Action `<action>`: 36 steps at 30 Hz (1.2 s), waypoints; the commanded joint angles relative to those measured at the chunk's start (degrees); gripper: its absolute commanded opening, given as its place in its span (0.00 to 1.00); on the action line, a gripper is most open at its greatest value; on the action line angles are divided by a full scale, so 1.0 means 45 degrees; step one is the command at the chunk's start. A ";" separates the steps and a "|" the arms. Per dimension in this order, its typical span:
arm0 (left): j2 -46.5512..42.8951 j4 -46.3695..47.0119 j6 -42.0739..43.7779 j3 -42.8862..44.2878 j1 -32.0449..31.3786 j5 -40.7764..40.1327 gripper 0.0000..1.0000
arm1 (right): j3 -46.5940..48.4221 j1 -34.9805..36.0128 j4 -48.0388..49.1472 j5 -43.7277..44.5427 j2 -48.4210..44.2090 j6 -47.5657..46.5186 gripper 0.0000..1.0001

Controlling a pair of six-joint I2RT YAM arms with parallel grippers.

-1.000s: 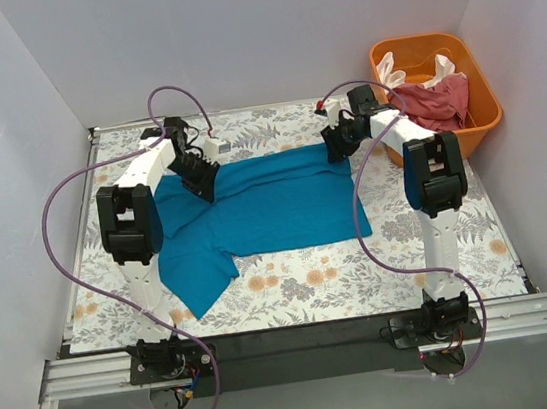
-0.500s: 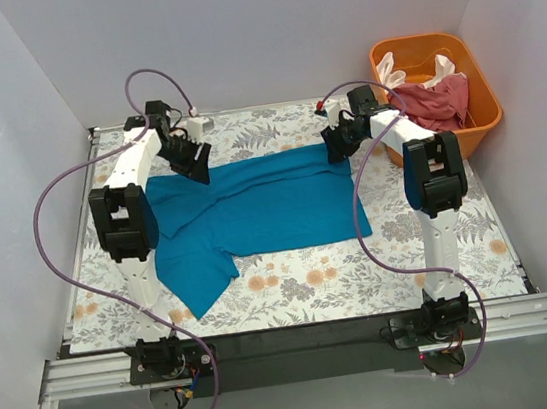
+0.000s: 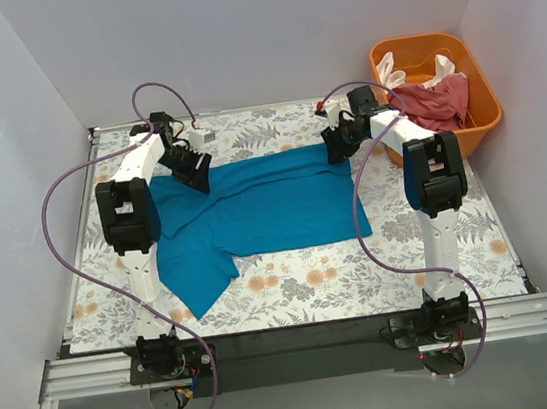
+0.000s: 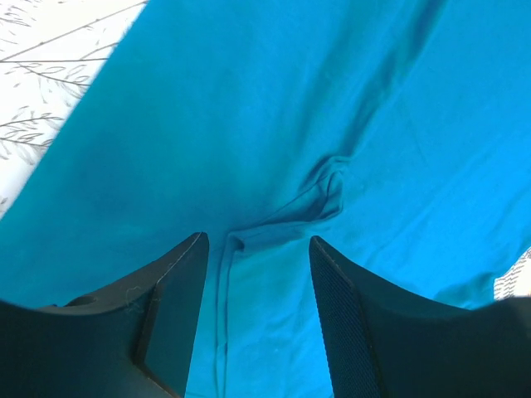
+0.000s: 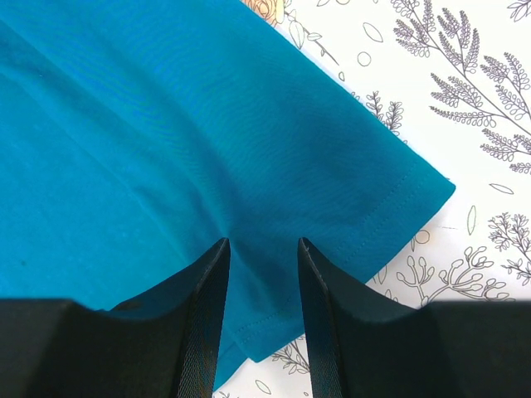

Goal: Fold and stack the t-shirts
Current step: Fold the tshirt

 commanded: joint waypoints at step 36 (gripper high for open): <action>-0.3204 -0.2387 -0.0362 -0.1402 0.0399 0.3220 0.16 | -0.0119 0.0020 -0.0249 -0.0196 -0.0744 -0.0248 0.43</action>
